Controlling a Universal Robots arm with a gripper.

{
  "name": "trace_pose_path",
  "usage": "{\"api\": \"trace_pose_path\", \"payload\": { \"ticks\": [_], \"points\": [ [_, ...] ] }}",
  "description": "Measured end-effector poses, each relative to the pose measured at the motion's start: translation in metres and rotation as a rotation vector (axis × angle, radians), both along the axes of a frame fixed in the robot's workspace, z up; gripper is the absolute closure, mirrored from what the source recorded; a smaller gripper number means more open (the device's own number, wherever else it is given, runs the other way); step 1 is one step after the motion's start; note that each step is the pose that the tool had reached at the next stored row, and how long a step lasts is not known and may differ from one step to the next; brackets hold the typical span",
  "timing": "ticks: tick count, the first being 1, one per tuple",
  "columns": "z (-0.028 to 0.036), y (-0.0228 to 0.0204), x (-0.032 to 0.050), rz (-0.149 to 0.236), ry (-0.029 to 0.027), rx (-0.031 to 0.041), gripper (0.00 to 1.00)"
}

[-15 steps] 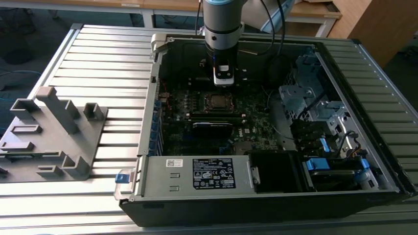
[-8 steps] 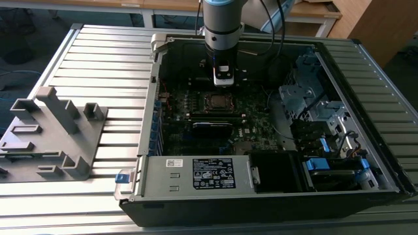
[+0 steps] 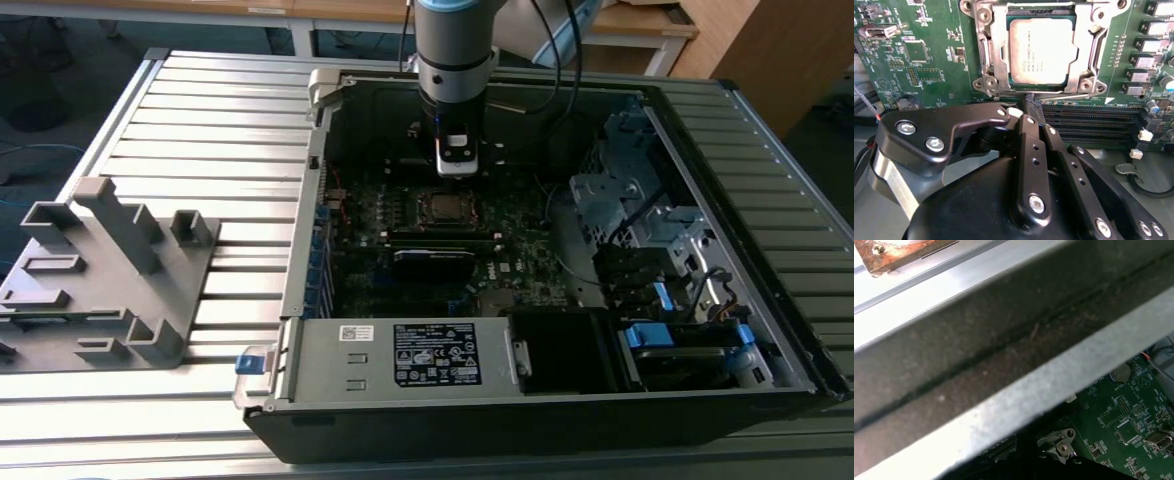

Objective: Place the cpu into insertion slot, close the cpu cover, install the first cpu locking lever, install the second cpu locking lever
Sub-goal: 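Install the first cpu locking lever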

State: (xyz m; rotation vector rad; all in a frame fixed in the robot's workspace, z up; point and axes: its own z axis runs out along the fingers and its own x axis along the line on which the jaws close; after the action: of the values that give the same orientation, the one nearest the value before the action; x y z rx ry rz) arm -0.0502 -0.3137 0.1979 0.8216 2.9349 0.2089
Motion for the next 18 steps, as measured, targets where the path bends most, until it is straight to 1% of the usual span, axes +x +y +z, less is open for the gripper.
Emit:
{"api": "trace_pose_path", "payload": {
  "ticks": [1, 3, 18],
  "points": [
    [-0.0001, -0.0001, 0.0, 0.0, 0.0001, -0.0016, 0.89],
    [-0.0001, -0.0001, 0.0, 0.0, 0.0002, -0.002, 0.89],
    [0.0019, 0.002, -0.0001, 0.0, 0.0001, -0.0014, 0.89]
  ]
}}
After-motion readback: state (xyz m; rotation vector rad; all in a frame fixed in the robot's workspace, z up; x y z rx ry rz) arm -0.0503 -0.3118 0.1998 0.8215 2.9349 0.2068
